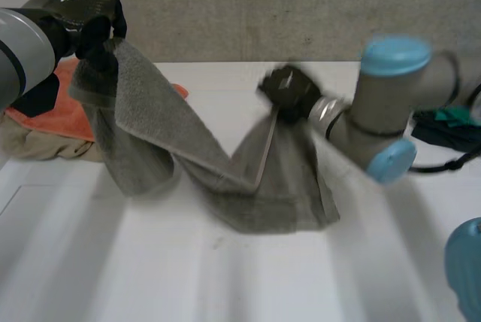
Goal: Fold the laundry.
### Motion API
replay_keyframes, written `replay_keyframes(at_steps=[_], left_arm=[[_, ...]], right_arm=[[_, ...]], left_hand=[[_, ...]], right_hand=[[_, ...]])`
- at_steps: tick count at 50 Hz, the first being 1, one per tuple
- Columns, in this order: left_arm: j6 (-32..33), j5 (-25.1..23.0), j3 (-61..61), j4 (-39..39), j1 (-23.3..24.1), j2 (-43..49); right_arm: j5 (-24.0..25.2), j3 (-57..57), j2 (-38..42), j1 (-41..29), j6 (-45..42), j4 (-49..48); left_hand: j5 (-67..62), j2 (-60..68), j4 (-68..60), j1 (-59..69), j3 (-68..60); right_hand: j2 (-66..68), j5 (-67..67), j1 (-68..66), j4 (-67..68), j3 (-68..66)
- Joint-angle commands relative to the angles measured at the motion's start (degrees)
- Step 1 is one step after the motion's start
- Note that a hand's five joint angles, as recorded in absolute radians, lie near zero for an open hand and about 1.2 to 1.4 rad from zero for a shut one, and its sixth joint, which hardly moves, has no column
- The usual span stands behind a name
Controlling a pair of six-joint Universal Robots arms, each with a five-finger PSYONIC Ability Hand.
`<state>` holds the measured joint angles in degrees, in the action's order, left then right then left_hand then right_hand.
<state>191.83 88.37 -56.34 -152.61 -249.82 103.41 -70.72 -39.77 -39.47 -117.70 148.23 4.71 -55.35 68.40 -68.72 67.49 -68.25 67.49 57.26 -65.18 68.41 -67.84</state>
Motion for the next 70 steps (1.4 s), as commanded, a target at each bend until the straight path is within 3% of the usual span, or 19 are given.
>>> replay_keyframes(at_steps=[1, 9, 17, 23, 31, 35, 38, 39, 41, 46, 56, 62, 65, 68, 70], left_arm=[[-1.11, 0.75, 7.72, -2.42, -0.84, 3.63], [-7.7, 3.48, 18.01, -7.96, -1.81, 8.11], [-9.81, 4.88, 17.24, -7.62, -4.01, 12.07], [-9.11, 4.27, 8.71, -6.21, -5.5, 14.62], [-0.51, 1.37, -2.63, -7.26, -7.61, 24.1], [2.58, 1.63, -3.08, -7.26, -7.88, 28.33], [3.81, 2.16, -2.81, -7.17, -7.88, 28.86], [4.25, 2.33, -2.81, -7.17, -7.88, 28.25], [4.43, 2.42, -3.16, -7.17, -7.79, 27.02], [5.65, 2.42, -7.37, -8.4, -7.44, 20.18], [14.7, -0.74, -25.82, -14.47, -7.53, 5.06], [20.59, -3.02, -37.77, -15.26, -7.44, -0.92], [21.21, -3.64, -41.21, -15.26, -7.44, -2.07], [21.04, -5.04, -44.82, -15.87, -7.09, -2.6], [20.78, -6.36, -46.4, -17.45, -6.56, -2.43]], right_arm=[[-12.59, 8.56, -7.72, 4.49, 12.25, -12.52], [-12.6, 4.18, -17.3, 7.13, 15.16, -15.88], [-8.48, -15.56, -24.77, 10.9, 14.37, -15.52], [-4.34, -29.82, -26.09, 12.58, 10.42, -14.82], [-0.12, -46.53, -20.57, 11.01, -1.43, -15.0], [-1.26, -47.42, -17.31, 9.77, -5.67, -14.82], [-2.84, -47.42, -17.13, 8.98, -5.41, -14.99], [-3.54, -47.42, -17.3, 8.8, -4.71, -15.0], [-3.98, -47.33, -17.92, 8.63, -3.92, -15.0], [-4.6, -47.42, -21.08, 8.27, -1.72, -15.08], [-5.74, -47.16, -27.06, 7.4, 3.81, -14.38], [-6.97, -45.58, -29.96, 6.78, 6.19, -13.33], [-7.41, -44.87, -30.92, 6.52, 6.72, -12.36], [-7.68, -43.91, -31.72, 5.9, 6.81, -10.69], [-7.68, -43.03, -32.42, 5.46, 7.33, -9.11]], left_hand=[[-14.65, 11.6, -11.28, 12.51, -11.75], [-14.65, 11.6, -11.28, 12.51, -11.75], [-14.65, 11.6, -11.28, 12.51, -11.75], [-14.65, 11.6, -11.28, 12.51, -11.75], [-14.65, 11.6, -11.28, 12.51, -11.75], [0.26, -3.31, 3.62, -2.4, 3.16], [24.29, -27.34, 27.66, -26.43, 27.19], [37.01, -40.06, 40.38, -39.16, 39.92], [47.52, -50.57, 50.89, -49.67, 50.43], [55.13, -58.18, 58.5, -57.28, 58.04], [51.62, -54.67, 54.99, -53.76, 54.52], [30.47, -33.52, 33.84, -32.62, 33.38], [26.05, -29.1, 29.42, -28.19, 28.95], [27.21, -30.26, 30.57, -29.35, 30.11], [35.26, -38.31, 38.62, -37.4, 38.16]], right_hand=[[12.51, 12.74, -14.82, 11.59, -12.16], [12.51, 12.74, -14.82, 11.59, -12.16], [12.51, 12.74, -14.82, 11.59, -12.16], [12.51, 12.74, -14.82, 11.59, -12.16], [12.51, 12.74, -14.82, 11.59, -12.16], [12.51, 12.74, -14.82, 11.59, -12.16], [12.51, 12.74, -14.82, 11.59, -12.16], [12.51, 12.74, -14.82, 11.59, -12.16], [12.51, 12.74, -14.82, 11.59, -12.16], [12.51, 12.74, -14.82, 11.59, -12.16], [12.51, 12.74, -14.82, 11.59, -12.16], [12.51, 12.74, -14.82, 11.59, -12.16], [12.51, 12.74, -14.82, 11.59, -12.16], [12.51, 12.74, -14.82, 11.59, -12.16], [12.51, 12.74, -14.82, 11.59, -12.16]])
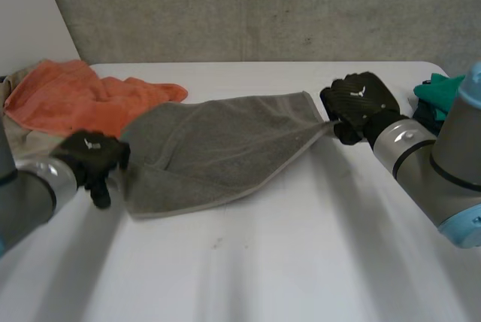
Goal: Fold the laundry.
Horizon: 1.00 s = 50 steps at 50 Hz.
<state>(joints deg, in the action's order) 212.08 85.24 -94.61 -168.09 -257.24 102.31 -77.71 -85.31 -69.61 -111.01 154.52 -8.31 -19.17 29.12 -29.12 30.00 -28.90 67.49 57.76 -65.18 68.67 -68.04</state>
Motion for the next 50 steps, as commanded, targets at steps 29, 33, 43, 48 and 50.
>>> replay_keyframes(at_steps=[29, 33, 43, 48, 50], left_arm=[[0.0, 3.79, 5.65, -11.82, 6.92, 20.12], [-0.35, 3.53, 6.62, -12.52, 7.01, 20.04], [-0.53, 2.82, 6.8, -12.88, 6.14, 16.35], [-1.76, 1.42, 7.24, -6.21, 4.82, 4.76], [-2.28, 0.63, 8.2, -3.49, 4.29, -0.16]], right_arm=[[-0.69, 7.96, -10.2, -2.63, 6.06, 9.37], [-0.69, 7.61, -10.02, -2.11, 6.06, 9.19], [-0.34, 7.96, -10.64, 0.88, 5.09, 9.72], [-0.34, 8.66, -13.01, 3.34, -2.28, 12.7], [-0.25, 9.28, -14.06, 4.13, -5.09, 13.76]], left_hand=[[-17.47, 17.52, -17.52, 16.65, -17.75], [-46.18, 46.23, -46.23, 45.35, -46.45], [-50.83, 50.88, -50.88, 50.0, -51.1], [-50.83, 50.88, -50.88, 50.0, -51.1], [-50.83, 50.88, -50.88, 50.0, -51.1]], right_hand=[[12.51, 12.24, -14.82, 11.33, -11.96], [12.51, 12.24, -14.82, 11.33, -11.96], [12.51, 12.24, -14.82, 11.33, -11.96], [12.51, 12.24, -14.82, 11.33, -11.96], [12.51, 12.24, -14.82, 11.33, -11.96]])
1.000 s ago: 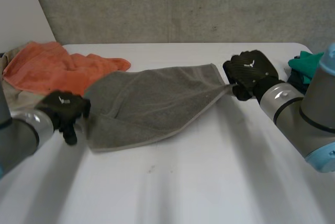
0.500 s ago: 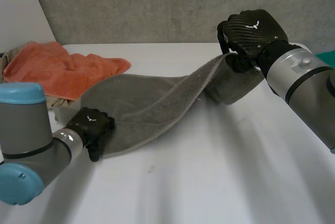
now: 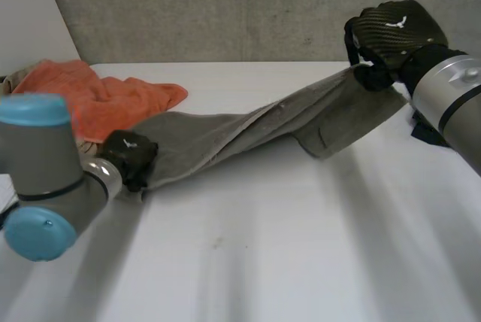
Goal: Fold the laundry.
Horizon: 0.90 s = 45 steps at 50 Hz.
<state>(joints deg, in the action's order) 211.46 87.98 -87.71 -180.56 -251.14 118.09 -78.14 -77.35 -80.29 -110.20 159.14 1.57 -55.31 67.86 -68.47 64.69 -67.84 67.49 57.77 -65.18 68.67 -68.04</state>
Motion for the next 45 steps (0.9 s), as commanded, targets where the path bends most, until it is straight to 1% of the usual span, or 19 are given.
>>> replay_keyframes(at_steps=[1, 5, 9, 12, 17, 21, 24, 25, 28, 31, 32, 35, 36, 38, 39, 40, 42, 43, 45], left_arm=[[-2.36, -2.98, 2.79, 11.78, -2.51, -20.57], [-4.99, -6.05, 8.58, 17.5, -4.44, -30.25], [-8.33, -8.87, 15.18, 22.86, -6.28, -34.41], [-10.1, -9.76, 19.85, 26.66, -7.34, -32.76], [-10.63, -9.06, 24.6, 31.23, -6.56, -26.35], [-9.93, -7.65, 27.15, 32.64, -5.15, -19.23], [-8.17, -6.16, 29.61, 32.03, -4.36, -12.55], [-7.21, -5.46, 31.27, 31.42, -3.92, -9.05], [-5.36, -5.36, 34.7, 29.75, -2.96, -4.46], [-3.78, -5.27, 41.64, 25.27, -1.64, 0.9], [-3.77, -5.54, 46.01, 22.3, -1.29, 3.0], [-4.39, -5.54, 52.79, 17.8, -1.11, 5.48], [-5.52, -5.19, 57.69, 14.05, -1.02, 6.61], [-6.84, -4.84, 62.11, 10.69, -0.93, 6.89], [-8.68, -4.14, 65.79, 7.01, -0.93, 6.89], [-9.83, -3.61, 67.48, 5.32, -0.93, 6.89], [-12.02, -2.38, 69.95, 2.51, -0.93, 6.63], [-14.04, -1.16, 71.61, 0.49, -0.84, 6.36], [-15.63, -0.36, 72.24, -0.49, -0.76, 6.01]], right_arm=[[0.1, 2.11, -4.34, 4.02, -12.25, 4.75], [-0.26, 4.65, -6.98, 4.9, -14.82, 7.03], [-0.26, 7.38, -9.7, 5.61, -13.95, 9.06], [0.18, 8.35, -10.94, 5.7, -13.42, 10.64], [0.53, 8.27, -10.6, 5.44, -13.42, 11.35], [0.36, 8.0, -6.38, 5.09, -13.94, 11.26], [-0.25, 8.44, -0.85, 4.38, -15.52, 11.26], [-0.69, 8.88, 2.12, 4.03, -16.57, 11.26], [-1.57, 10.37, 6.18, 3.51, -17.46, 10.04], [-2.8, 14.15, 11.02, 1.4, -16.85, 6.0], [-3.94, 16.59, 13.12, 0.35, -15.72, 2.25], [-6.22, 21.0, 15.68, -0.45, -13.52, -4.53], [-8.58, 24.14, 17.08, -0.37, -11.42, -10.13], [-11.23, 26.89, 17.97, -0.19, -9.47, -16.13], [-12.55, 28.12, 18.32, -0.19, -8.51, -19.03], [-14.82, 29.96, 18.5, -0.01, -6.93, -24.28], [-16.33, 31.11, 18.41, -0.01, -5.6, -28.79], [-16.95, 31.99, 18.06, 0.07, -4.81, -32.82], [-16.78, 32.09, 17.62, -0.01, -4.72, -34.61]], left_hand=[[-14.69, 12.14, -11.53, 15.31, -12.16], [-14.69, 12.14, -11.53, 15.31, -12.16], [-14.69, 12.14, -11.53, 15.31, -12.16], [-14.69, 12.14, -11.53, 15.31, -12.16], [-14.69, 12.14, -11.53, 15.31, -12.16], [-14.69, 12.14, -11.53, 15.31, -12.16], [-14.69, 12.14, -11.53, 15.31, -12.16], [-14.69, 12.14, -11.53, 15.31, -12.16], [-14.69, 12.14, -11.53, 15.31, -12.16], [-14.69, 12.14, -11.53, 15.31, -12.16], [-14.69, 12.14, -11.53, 15.31, -12.16], [-14.69, 12.14, -11.53, 15.31, -12.16], [-14.69, 12.14, -11.53, 15.31, -12.16], [-14.69, 12.14, -11.53, 15.31, -12.16], [-14.69, 12.14, -11.53, 15.31, -12.16], [-14.69, 12.14, -11.53, 15.31, -12.16], [-14.69, 12.14, -11.53, 15.31, -12.16], [-14.69, 12.14, -11.53, 15.31, -12.16], [-14.69, 12.14, -11.53, 15.31, -12.16]], right_hand=[[12.51, 12.23, -14.82, 11.33, -11.96], [12.51, 12.23, -14.82, 11.33, -11.96], [12.51, 12.23, -14.82, 11.33, -11.96], [12.51, 12.23, -14.82, 11.33, -11.96], [12.51, 12.23, -14.82, 11.33, -11.96], [12.51, 12.23, -14.82, 11.33, -11.96], [12.51, 12.23, -14.82, 11.33, -11.96], [12.51, 12.23, -14.82, 11.33, -11.96], [12.51, 12.23, -14.82, 11.33, -11.96], [12.51, 12.23, -14.82, 11.33, -11.96], [12.51, 12.23, -14.82, 11.33, -11.96], [12.51, 12.23, -14.82, 11.33, -11.96], [12.51, 12.23, -14.82, 11.33, -11.96], [12.51, 12.23, -14.82, 11.33, -11.96], [12.51, 12.23, -14.82, 11.33, -11.96], [12.51, 12.23, -14.82, 11.33, -11.96], [12.51, 12.23, -14.82, 11.33, -11.96], [12.51, 12.23, -14.82, 11.33, -11.96], [12.51, 12.23, -14.82, 11.33, -11.96]])
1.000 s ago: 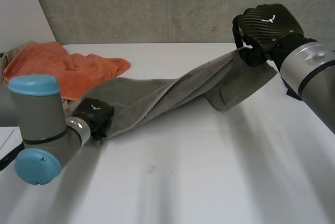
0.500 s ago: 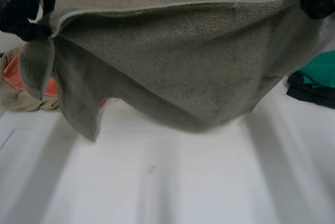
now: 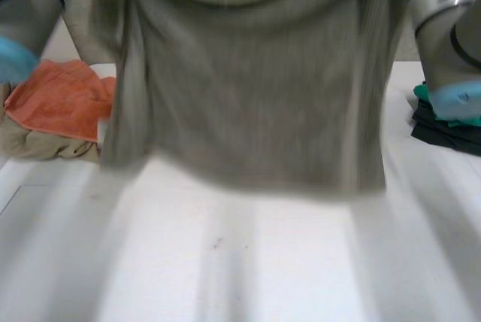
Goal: Fold the laundry.
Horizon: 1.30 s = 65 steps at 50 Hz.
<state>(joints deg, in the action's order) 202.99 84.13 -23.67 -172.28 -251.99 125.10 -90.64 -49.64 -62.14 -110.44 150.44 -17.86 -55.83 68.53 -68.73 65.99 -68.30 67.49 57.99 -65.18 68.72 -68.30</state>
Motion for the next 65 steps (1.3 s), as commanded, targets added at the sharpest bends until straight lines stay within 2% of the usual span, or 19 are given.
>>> replay_keyframes(at_steps=[1, 5, 10, 19, 24, 28, 37, 39, 40, 42, 44, 48, 57, 65], left_arm=[[-7.78, 3.76, 8.2, -8.77, 0.1, -1.26], [-9.81, 3.67, 5.66, -7.46, 0.27, -2.41], [-10.16, 4.02, -3.91, -4.91, -0.43, -3.9], [-8.85, 1.13, -28.42, -4.11, -1.92, -7.59], [-3.76, -3.35, -43.7, -5.07, -3.24, -6.55], [1.16, -4.76, -50.49, -8.14, -4.03, -2.87], [11.01, -3.98, -53.76, -11.58, -4.91, 4.8], [11.37, -3.89, -53.85, -11.58, -4.82, 4.62], [11.28, -3.89, -54.11, -11.58, -4.74, 3.93], [11.11, -3.8, -54.55, -11.58, -4.56, 3.05], [10.85, -3.19, -55.6, -11.93, -4.21, 1.99], [10.84, -2.22, -58.23, -12.99, -4.21, -0.2], [11.29, -2.83, -64.22, -18.88, -4.12, -2.76], [8.74, -0.64, -63.34, -18.88, 2.29, -2.58]], right_arm=[[-4.2, 4.38, -0.79, 0.22, 3.89, -15.45], [-3.49, 3.41, -1.85, 0.31, 3.89, -14.06], [-1.65, -2.82, -4.04, 1.36, 6.09, -10.27], [6.78, -20.74, -7.82, 4.17, 5.83, -1.75], [11.0, -33.29, -7.21, 5.4, 2.94, 2.03], [12.67, -40.69, -5.28, 5.67, -0.84, 2.21], [13.38, -46.42, -2.37, 4.79, -7.18, -0.16], [13.3, -46.42, -2.64, 4.44, -6.92, -0.16], [13.21, -46.34, -2.81, 4.18, -6.4, -0.16], [13.21, -46.25, -3.34, 4.0, -5.69, -0.16], [13.12, -46.07, -4.82, 3.65, -4.46, -0.16], [12.77, -45.64, -6.85, 3.47, -2.01, -0.08], [12.15, -42.56, -10.37, 2.16, 5.11, 3.6], [9.96, -39.31, -12.92, -2.68, 7.76, 8.27]], left_hand=[[-14.17, 11.47, -11.27, 14.01, -11.7], [-14.17, 11.47, -11.27, 14.01, -11.7], [-14.17, 11.47, -11.27, 14.01, -11.7], [-14.17, 11.47, -11.27, 14.01, -11.7], [-14.17, 11.47, -11.27, 14.01, -11.7], [-14.17, 11.47, -11.27, 14.01, -11.7], [-13.69, 10.99, -10.79, 13.53, -11.22], [0.7, -3.4, 3.6, -0.86, 3.16], [18.43, -21.13, 21.33, -18.59, 20.9], [30.17, -32.87, 33.07, -30.33, 32.64], [36.57, -39.27, 39.47, -36.73, 39.04], [42.49, -45.19, 45.39, -42.65, 44.95], [43.51, -46.21, 46.41, -43.67, 45.97], [52.75, -55.45, 55.66, -52.91, 55.22]], right_hand=[[12.51, 12.01, -14.82, 11.28, -11.69], [12.51, 12.01, -14.82, 11.28, -11.69], [12.51, 12.01, -14.82, 11.28, -11.69], [12.51, 12.01, -14.82, 11.28, -11.69], [12.51, 12.01, -14.82, 11.28, -11.69], [12.51, 12.01, -14.82, 11.28, -11.69], [12.51, 12.01, -14.82, 11.28, -11.69], [12.51, 12.01, -14.82, 11.28, -11.69], [12.51, 12.01, -14.82, 11.28, -11.69], [12.51, 12.01, -14.82, 11.28, -11.69], [12.51, 12.01, -14.82, 11.28, -11.69], [12.51, 12.01, -14.82, 11.28, -11.69], [12.51, 12.01, -14.82, 11.28, -11.69], [12.51, 12.01, -14.82, 11.28, -11.69]])
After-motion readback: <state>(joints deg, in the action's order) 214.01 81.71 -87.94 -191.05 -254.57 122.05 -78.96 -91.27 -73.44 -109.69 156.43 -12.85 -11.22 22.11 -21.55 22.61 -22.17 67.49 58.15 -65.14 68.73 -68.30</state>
